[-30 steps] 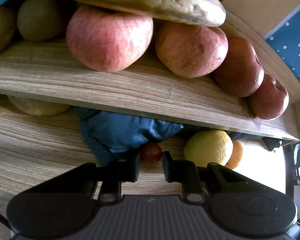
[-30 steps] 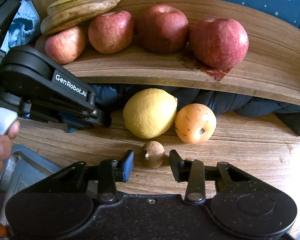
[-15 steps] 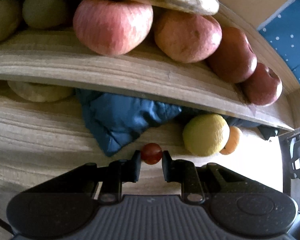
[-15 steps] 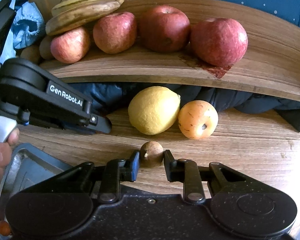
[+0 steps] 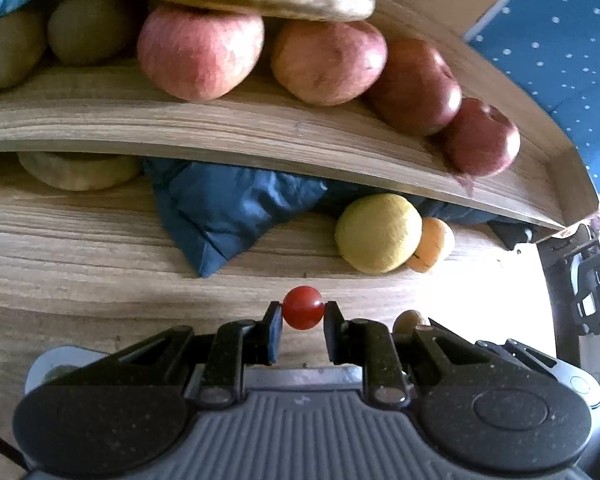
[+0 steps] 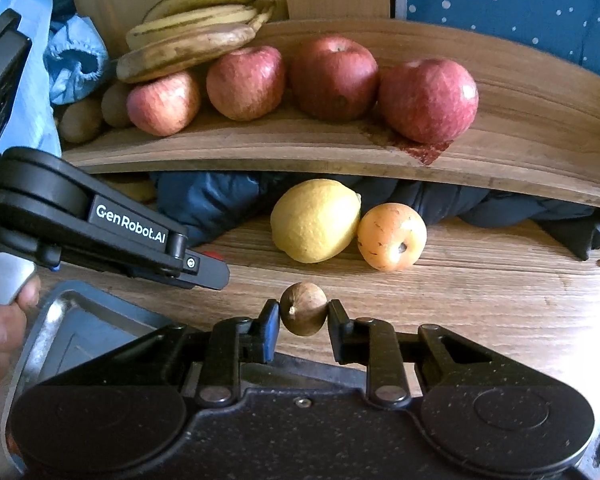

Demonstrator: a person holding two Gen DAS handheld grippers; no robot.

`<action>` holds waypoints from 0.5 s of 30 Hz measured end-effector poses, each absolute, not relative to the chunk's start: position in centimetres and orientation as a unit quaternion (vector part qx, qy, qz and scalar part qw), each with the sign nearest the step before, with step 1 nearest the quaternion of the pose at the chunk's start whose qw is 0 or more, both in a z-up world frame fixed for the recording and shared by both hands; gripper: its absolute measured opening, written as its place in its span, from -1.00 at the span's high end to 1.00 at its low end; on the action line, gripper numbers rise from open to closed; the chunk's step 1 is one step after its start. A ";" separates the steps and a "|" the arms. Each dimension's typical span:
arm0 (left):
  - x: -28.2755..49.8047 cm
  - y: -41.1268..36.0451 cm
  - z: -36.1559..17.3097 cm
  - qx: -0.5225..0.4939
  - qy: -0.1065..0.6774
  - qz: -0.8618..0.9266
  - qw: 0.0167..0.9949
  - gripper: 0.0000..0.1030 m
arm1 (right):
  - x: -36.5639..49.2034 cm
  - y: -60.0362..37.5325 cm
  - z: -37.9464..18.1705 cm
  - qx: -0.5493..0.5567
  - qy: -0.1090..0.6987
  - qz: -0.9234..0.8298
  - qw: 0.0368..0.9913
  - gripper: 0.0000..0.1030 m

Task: Organize fruits
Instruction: 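Carry the kiwi in the right tool while the left tool carries the tomato over the tray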

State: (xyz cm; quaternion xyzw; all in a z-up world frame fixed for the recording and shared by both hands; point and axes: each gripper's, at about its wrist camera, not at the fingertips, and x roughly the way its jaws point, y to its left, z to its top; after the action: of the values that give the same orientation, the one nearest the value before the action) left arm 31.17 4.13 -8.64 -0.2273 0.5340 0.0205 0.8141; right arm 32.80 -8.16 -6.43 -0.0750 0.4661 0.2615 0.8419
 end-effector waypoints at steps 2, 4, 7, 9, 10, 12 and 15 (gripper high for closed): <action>30.8 3.7 -8.3 -0.225 0.533 0.016 0.816 0.54 | 32.4 -8.5 -6.3 -0.074 0.463 0.262 0.844 0.47; 30.4 3.0 -8.2 -0.221 0.533 0.012 0.817 0.54 | 31.9 -8.8 -5.9 -0.073 0.460 0.262 0.845 0.47; 30.0 2.2 -7.9 -0.217 0.533 0.006 0.818 0.54 | 31.2 -9.1 -5.5 -0.072 0.457 0.262 0.847 0.47; 29.5 2.0 -7.7 -0.216 0.532 0.003 0.819 0.54 | 30.7 -9.6 -5.2 -0.071 0.455 0.261 0.849 0.47; 29.2 2.0 -7.6 -0.215 0.533 0.002 0.818 0.54 | 30.4 -9.8 -5.1 -0.070 0.454 0.259 0.849 0.47; 28.6 1.7 -7.5 -0.215 0.534 0.000 0.818 0.54 | 29.9 -10.3 -5.0 -0.069 0.454 0.256 0.850 0.47; 27.7 1.2 -7.4 -0.213 0.535 -0.002 0.817 0.54 | 29.0 -10.9 -4.8 -0.067 0.456 0.253 0.850 0.47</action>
State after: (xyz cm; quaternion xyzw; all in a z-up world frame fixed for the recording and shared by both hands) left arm 27.74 1.20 -7.36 -0.2131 0.5352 -0.0017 0.8174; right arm 29.00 -10.92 -4.84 -0.0671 0.4563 0.2531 0.8504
